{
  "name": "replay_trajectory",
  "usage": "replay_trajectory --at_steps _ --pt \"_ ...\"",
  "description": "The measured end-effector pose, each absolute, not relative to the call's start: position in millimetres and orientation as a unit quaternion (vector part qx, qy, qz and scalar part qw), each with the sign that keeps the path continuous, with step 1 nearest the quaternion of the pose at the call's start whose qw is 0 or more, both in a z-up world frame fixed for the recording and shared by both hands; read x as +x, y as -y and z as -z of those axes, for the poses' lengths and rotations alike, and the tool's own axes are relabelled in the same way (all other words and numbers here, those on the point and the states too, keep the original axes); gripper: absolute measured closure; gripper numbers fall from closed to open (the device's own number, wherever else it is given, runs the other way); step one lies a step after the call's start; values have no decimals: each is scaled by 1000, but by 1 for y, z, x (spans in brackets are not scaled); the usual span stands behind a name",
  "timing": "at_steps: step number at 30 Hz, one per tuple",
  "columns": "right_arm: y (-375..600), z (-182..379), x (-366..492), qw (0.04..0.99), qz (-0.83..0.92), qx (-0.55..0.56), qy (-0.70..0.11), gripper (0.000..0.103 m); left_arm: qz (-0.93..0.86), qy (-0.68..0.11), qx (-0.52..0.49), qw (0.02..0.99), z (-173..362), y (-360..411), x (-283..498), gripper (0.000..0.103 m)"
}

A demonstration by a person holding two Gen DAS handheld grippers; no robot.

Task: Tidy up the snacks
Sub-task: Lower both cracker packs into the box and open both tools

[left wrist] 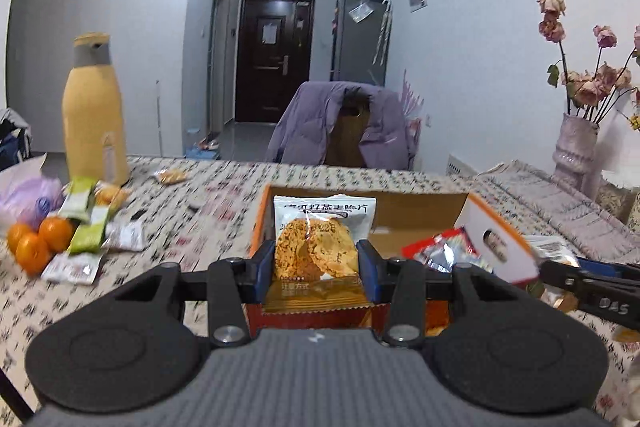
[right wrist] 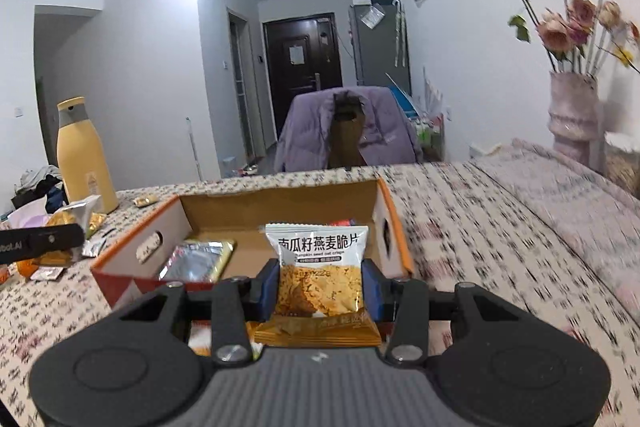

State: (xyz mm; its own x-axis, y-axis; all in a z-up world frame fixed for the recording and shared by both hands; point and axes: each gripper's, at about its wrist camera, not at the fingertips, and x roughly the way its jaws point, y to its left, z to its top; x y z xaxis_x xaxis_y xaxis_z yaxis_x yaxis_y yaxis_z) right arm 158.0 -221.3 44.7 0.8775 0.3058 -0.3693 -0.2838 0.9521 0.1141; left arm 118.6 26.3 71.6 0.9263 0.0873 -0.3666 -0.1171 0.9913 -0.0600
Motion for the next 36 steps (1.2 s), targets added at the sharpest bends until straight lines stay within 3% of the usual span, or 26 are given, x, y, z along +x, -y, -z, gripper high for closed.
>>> replay_trajectory --at_steps 15,33,35,36 --pt "170 -61 229 966 -178 1 -185 61 -50 -172 -29 983 -87 -12 188 59" --pt "169 -25 250 959 -159 10 -233 58 -60 -229 -41 971 -37 -30 226 58" --pt "171 -26 248 960 -157 14 -232 49 -56 -226 -46 971 -37 -31 224 56" --pt "172 -27 245 961 -155 18 -230 33 -54 -224 -48 972 -38 -32 223 54"
